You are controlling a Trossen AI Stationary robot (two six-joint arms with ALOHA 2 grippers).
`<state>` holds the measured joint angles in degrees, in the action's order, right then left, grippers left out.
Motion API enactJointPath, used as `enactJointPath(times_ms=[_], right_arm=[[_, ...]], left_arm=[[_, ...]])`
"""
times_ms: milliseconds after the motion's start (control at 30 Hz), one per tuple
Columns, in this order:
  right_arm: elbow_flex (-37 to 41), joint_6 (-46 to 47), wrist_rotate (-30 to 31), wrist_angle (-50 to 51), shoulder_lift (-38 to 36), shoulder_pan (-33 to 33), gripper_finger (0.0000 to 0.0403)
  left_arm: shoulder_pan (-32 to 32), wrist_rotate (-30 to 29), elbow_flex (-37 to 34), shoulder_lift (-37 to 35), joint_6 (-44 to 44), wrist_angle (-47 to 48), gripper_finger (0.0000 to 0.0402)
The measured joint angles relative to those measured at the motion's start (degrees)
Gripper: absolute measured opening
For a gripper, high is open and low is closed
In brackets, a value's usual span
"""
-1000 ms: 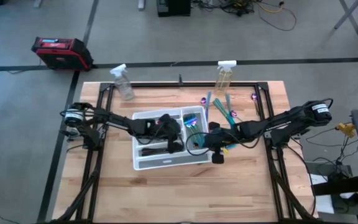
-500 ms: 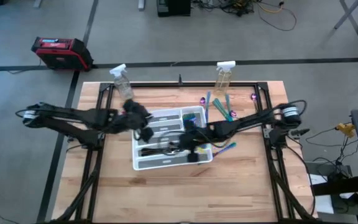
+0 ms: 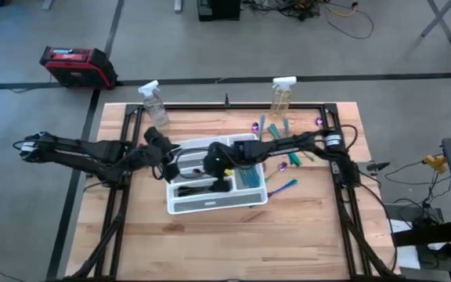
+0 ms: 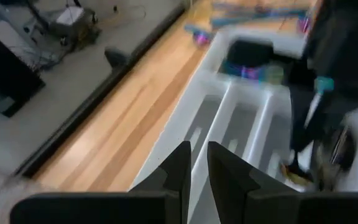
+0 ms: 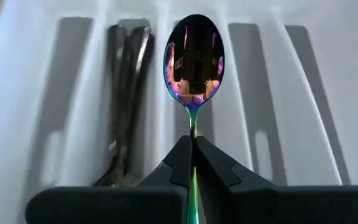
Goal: Sort silverware
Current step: Put the blue spoon on the silverware tray, then put the blue spoon with the other blue spoon on the silverware tray
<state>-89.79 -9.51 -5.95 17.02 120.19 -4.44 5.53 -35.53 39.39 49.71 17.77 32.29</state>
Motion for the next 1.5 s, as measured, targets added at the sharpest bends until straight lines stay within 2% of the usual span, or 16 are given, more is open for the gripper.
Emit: enactJointPath(times_ms=[67,167,233,333,400,667,767,1033,1100,1200,1300,1500], right_arm=[[0.04,0.44,-0.43,0.42,1.09,-0.90,0.0000],[-0.69,-0.57,-1.88,-0.28,3.53,-1.98,0.0000],[-0.58,-0.58,-3.18,0.72,4.75,-2.26,0.0000],[-1.25,-0.44,-3.55,-0.15,6.31,-2.34,0.0000],[-1.28,0.20,-3.68,-0.11,7.04,-2.30,0.0000],[-1.76,0.95,-3.45,-1.89,7.85,-2.14,0.0000],[-1.65,1.12,-3.33,-3.19,7.67,-1.89,0.0003],[-1.72,2.24,-2.87,-7.45,6.44,-1.47,0.0076],[-1.67,1.66,-2.87,-8.47,6.24,-1.32,0.0096],[-1.65,0.87,-2.87,-3.63,3.54,-1.24,0.0121],[-1.21,0.33,-2.86,0.24,-0.26,-0.84,0.0137],[4.59,1.27,-0.94,11.67,-9.76,0.94,0.0135]], left_arm=[[0.01,-0.15,-1.65,-0.66,-0.47,-4.25,0.0039],[-0.01,0.09,-5.32,-2.27,-0.40,-4.44,0.0039],[-0.06,0.04,-6.84,-2.17,-0.34,-9.39,0.0039],[-0.07,0.19,-10.14,-2.47,0.49,-9.79,0.0039],[-0.08,0.18,-11.40,-1.69,0.78,-14.83,0.0039],[-0.09,1.14,-14.47,1.21,3.67,-14.87,0.0039],[-0.10,3.13,-15.12,2.15,4.10,-15.45,0.0039],[-0.06,6.39,-15.51,8.41,5.60,-20.56,0.0039],[-0.06,6.62,-15.73,8.70,5.76,-19.19,0.0039],[-0.01,7.26,-15.31,10.66,5.90,-21.17,0.0039],[0.01,7.96,-15.56,10.99,6.42,-19.08,0.0039],[0.05,8.04,-16.03,13.42,11.07,-15.74,0.0039]])
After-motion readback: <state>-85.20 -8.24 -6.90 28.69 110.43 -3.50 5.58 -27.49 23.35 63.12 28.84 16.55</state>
